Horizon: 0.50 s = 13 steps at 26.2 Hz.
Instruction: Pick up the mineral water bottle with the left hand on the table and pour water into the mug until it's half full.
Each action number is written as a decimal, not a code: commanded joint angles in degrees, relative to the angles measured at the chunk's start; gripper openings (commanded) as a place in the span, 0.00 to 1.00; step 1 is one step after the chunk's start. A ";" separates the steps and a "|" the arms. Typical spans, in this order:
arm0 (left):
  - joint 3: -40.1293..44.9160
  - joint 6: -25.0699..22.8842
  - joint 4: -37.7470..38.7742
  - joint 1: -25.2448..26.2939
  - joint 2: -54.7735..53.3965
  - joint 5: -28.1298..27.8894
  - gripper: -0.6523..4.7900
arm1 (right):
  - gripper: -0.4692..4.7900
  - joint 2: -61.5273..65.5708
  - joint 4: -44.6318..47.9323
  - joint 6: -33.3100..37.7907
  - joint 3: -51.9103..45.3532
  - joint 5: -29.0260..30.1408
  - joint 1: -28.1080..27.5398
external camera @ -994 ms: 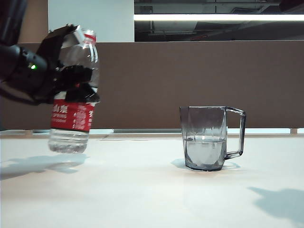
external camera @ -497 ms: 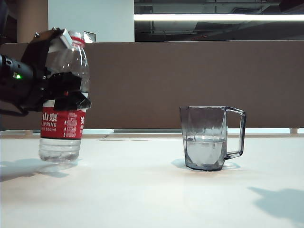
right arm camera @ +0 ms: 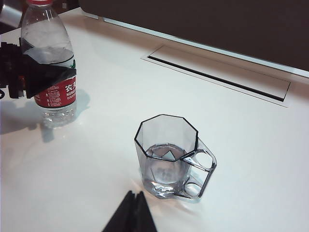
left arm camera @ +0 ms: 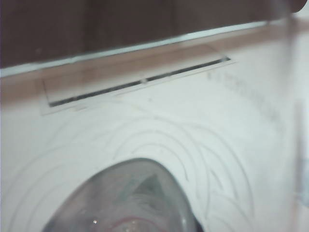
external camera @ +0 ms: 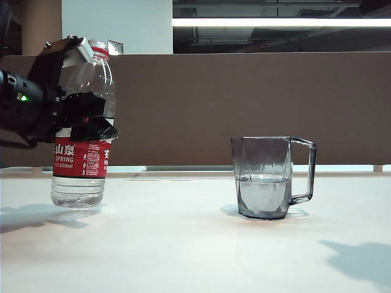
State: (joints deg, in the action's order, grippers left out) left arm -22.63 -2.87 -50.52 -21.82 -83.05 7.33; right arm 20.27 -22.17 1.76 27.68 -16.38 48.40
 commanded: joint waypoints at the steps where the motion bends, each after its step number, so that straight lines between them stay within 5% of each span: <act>1: -0.20 0.37 -4.92 0.00 -1.57 0.42 0.44 | 0.09 -0.04 0.90 0.17 0.37 0.04 0.04; 10: -0.17 1.46 -10.34 -0.02 -7.21 0.46 0.47 | 0.09 -0.04 0.92 0.15 0.37 0.04 0.04; 12: -0.15 2.03 -9.90 -0.04 -7.23 0.48 0.60 | 0.09 -0.04 0.90 0.15 0.37 0.04 0.04; 13: -0.17 2.56 -9.99 -0.07 -7.19 0.48 0.75 | 0.09 -0.04 0.90 0.15 0.37 0.04 0.04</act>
State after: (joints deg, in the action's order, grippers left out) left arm -22.63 -1.26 -60.03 -21.82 -90.39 7.42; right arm 20.27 -22.20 1.76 27.68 -16.40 48.40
